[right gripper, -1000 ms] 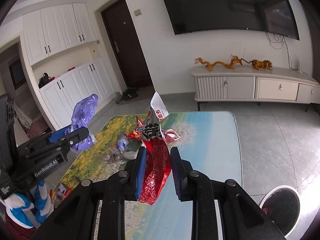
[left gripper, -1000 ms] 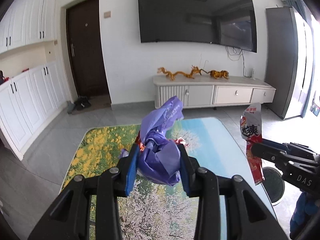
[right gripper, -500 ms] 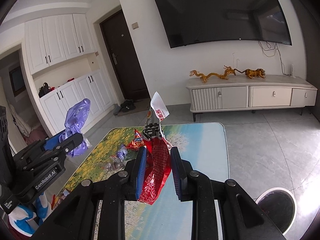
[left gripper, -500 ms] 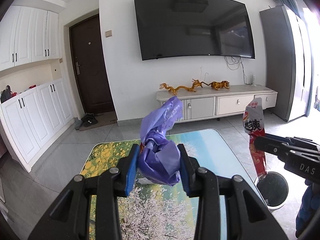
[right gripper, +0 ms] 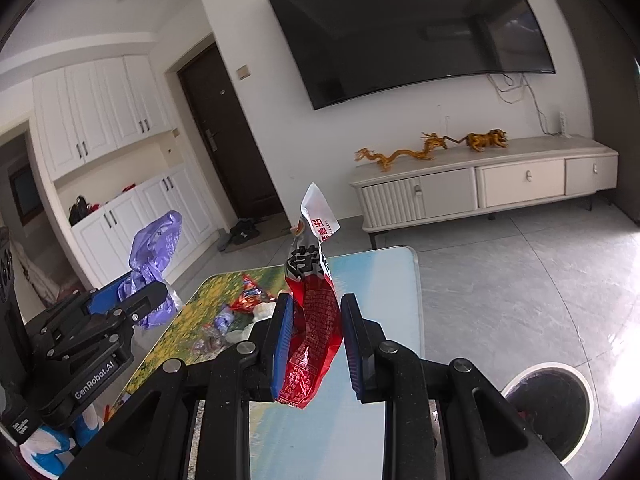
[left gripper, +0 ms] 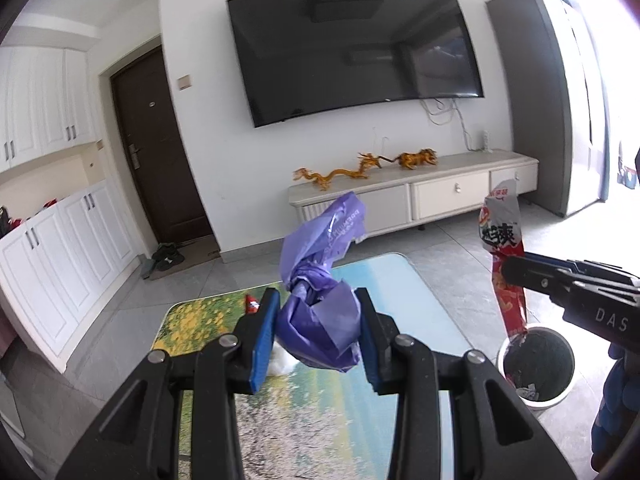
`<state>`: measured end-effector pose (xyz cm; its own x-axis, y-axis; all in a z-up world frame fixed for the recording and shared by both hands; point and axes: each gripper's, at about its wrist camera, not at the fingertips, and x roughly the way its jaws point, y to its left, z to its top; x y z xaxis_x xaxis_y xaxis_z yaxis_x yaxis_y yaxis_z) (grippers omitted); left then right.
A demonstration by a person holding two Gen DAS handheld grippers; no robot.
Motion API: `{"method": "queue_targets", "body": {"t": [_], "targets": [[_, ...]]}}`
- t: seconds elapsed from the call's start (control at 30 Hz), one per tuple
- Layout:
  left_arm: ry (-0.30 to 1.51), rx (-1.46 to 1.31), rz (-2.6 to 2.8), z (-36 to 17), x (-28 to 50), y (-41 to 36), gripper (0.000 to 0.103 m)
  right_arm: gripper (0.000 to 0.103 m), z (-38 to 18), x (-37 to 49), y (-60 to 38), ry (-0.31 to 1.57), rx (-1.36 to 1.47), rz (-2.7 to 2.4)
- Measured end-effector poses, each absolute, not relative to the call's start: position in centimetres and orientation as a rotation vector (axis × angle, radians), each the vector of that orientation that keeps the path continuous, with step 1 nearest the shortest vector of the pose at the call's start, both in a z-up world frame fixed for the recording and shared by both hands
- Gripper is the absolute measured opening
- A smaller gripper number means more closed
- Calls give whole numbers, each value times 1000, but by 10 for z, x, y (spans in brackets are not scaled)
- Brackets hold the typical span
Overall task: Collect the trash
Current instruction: 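Lift the purple bag and red wrapper and carry both over the white bin, then open both tools over the bin to drop the bag and wrapper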
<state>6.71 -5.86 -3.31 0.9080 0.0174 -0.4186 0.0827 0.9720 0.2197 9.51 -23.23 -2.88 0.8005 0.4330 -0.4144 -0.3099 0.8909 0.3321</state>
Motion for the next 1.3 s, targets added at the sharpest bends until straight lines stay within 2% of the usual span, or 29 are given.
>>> {"method": "queue_targets", "body": {"t": [0.5,0.97,1.1,1.23,1.3], "targets": [[541,354,-341,-57,103,-195,36,23,-61,88,-365,502,406,112],[803,342,-691,-117,156,-328,38,24,-153,99,-475,690,521,-220],[879,293,-753,-138,167,-348,38,28,-176,105,-486,743,535,-252],[946,235,-826,-154,176,-366,44,31,-192,109,-497,776,548,-287],[967,203,-852,-158,179,-372,53,39,-195,110,-500,783,549,-308]]}}
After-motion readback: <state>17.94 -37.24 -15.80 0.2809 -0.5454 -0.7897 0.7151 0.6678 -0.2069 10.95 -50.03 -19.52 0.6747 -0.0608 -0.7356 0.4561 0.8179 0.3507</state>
